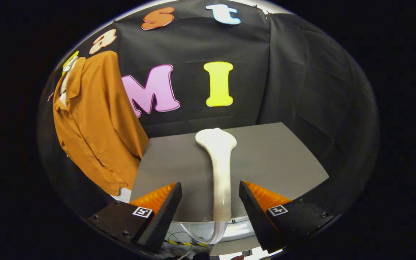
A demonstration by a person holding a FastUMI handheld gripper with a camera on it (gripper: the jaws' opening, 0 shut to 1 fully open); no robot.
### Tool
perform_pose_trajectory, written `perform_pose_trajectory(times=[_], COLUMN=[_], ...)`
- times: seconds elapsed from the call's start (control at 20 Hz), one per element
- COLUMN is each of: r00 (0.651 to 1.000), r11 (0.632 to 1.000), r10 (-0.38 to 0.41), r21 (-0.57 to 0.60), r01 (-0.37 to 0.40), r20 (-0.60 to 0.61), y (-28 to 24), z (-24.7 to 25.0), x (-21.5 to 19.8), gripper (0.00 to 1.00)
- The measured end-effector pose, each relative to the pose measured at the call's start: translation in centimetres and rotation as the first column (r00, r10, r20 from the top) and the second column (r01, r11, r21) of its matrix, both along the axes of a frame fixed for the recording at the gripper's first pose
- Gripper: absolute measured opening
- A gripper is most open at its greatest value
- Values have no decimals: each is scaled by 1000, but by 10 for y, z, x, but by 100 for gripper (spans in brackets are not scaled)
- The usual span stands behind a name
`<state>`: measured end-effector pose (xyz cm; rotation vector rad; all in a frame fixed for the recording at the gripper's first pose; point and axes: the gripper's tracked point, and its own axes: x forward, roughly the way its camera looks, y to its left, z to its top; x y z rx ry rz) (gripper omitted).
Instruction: Iron the clothes twice with a garment steamer, once on the left side and once on the right side.
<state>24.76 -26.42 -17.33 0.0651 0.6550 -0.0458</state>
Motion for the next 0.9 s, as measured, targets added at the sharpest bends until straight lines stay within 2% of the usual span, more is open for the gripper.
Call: perform_pose_trajectory(times=[0.15,0.25,0.35,0.4,0.45,0.5,0.65,0.9], r00=[997,993,987,988,990,992,995,996], r11=[1000,1000,1000,999,998,997,991,995], r10=[0,12,22,37,56,60,84,35], r21=[10,16,-1,25,33,60,113,93], r01=[1,-10,-22,-33,-52,-53,-77,-42], r20=[-80,-122,-162,-149,-127,-108,-54,81], y=[-7,-5,-11,-6,-6,-6,-6,-12], z=[-31,-46,-59,-68,-58,-61,-51,-14], x=[16,21,23,30,30,31,30,14], gripper=[99,84,61,51,40,40,27,26])
